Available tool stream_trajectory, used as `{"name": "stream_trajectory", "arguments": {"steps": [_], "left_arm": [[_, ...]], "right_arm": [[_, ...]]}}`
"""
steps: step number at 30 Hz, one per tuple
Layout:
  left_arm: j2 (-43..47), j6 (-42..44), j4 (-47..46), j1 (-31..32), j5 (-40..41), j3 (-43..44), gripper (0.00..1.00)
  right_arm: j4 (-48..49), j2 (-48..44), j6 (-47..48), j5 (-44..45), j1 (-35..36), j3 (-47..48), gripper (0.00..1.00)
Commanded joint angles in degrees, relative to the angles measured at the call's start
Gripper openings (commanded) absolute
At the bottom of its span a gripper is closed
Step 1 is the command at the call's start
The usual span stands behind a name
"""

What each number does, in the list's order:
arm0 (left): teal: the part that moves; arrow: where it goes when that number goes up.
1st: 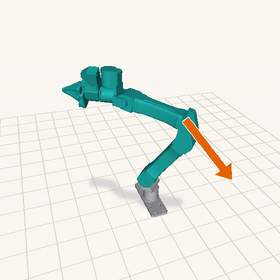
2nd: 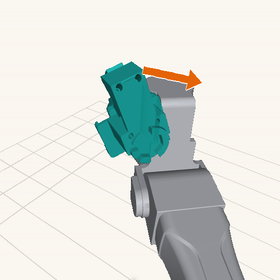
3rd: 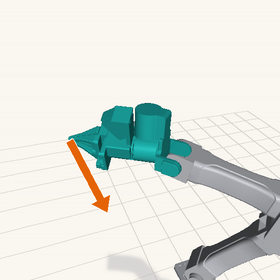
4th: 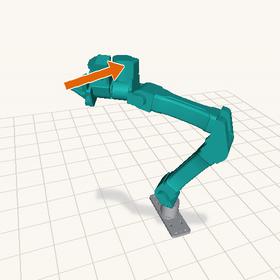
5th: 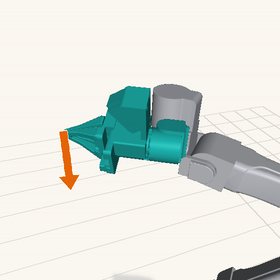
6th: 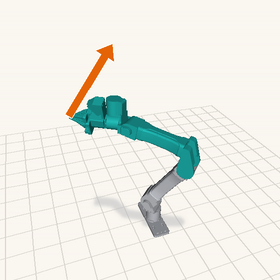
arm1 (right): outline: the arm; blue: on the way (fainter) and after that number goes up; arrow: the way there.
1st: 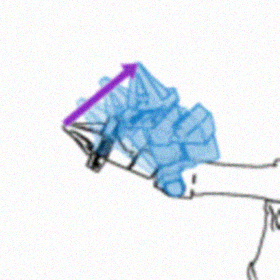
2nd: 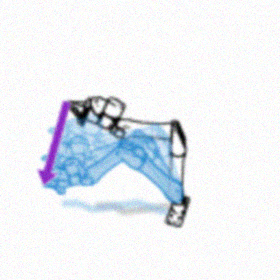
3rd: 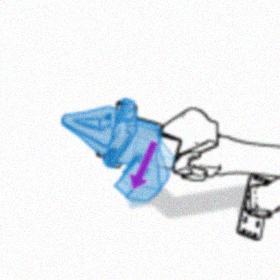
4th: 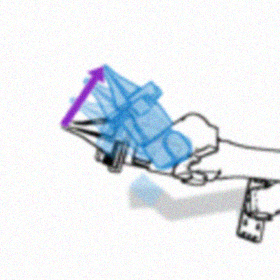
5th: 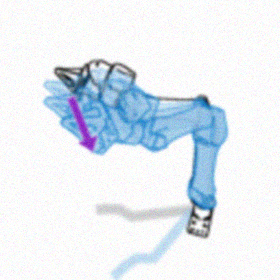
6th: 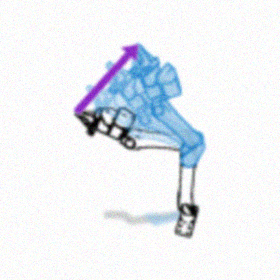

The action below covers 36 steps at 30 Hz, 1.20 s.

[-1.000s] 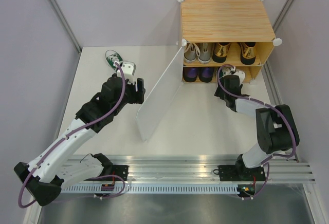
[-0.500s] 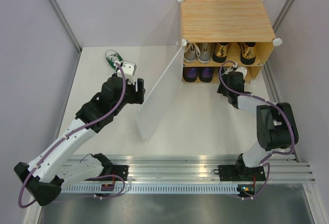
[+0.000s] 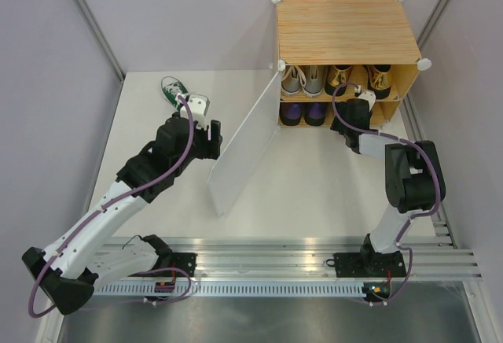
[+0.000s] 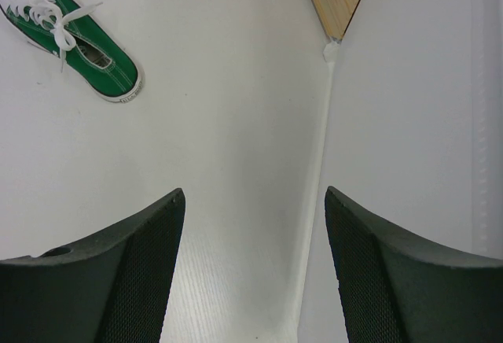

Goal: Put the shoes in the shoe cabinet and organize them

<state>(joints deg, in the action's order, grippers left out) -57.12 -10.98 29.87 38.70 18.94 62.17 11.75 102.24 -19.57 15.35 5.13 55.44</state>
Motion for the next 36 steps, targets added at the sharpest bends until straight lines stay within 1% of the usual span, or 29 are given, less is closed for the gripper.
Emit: {"name": "stream_trajectory", "arguments": {"steps": [1, 5, 29, 31, 32, 34, 35, 36], "left_arm": [[-0.2, 1.8, -1.4, 0.1, -0.5, 0.5, 0.75], [-0.4, 1.8, -1.4, 0.1, -0.7, 0.5, 0.75], [-0.2, 2.1, -1.5, 0.1, -1.1, 0.5, 0.76], [-0.2, 2.2, -1.4, 0.1, -1.0, 0.5, 0.76], [-0.2, 2.2, -1.5, 0.1, -1.1, 0.5, 0.76], [-0.2, 2.2, -1.4, 0.1, -1.1, 0.5, 0.76], [-0.2, 2.2, -1.4, 0.1, -1.1, 0.5, 0.76], [-0.2, 2.2, -1.5, 0.1, -1.1, 0.5, 0.76]], "right_arm": [[8.3, 0.9, 0.9, -0.3, -0.4, 2.8, 0.01], [9.8, 2.5, 1.5, -0.7, -0.3, 3.5, 0.01], [11.0, 8.1, 0.6, -1.8, -0.3, 9.8, 0.01], [10.9, 8.4, 0.3, -2.1, -0.4, 10.2, 0.07], [10.9, 8.5, 0.2, -2.3, -0.3, 10.3, 0.15], [10.5, 8.6, 0.1, -3.0, -0.3, 10.4, 0.28], [10.2, 8.5, 0.1, -3.0, -0.4, 10.3, 0.41], [9.6, 8.2, 0.0, -3.0, -0.4, 10.2, 0.45]]}}
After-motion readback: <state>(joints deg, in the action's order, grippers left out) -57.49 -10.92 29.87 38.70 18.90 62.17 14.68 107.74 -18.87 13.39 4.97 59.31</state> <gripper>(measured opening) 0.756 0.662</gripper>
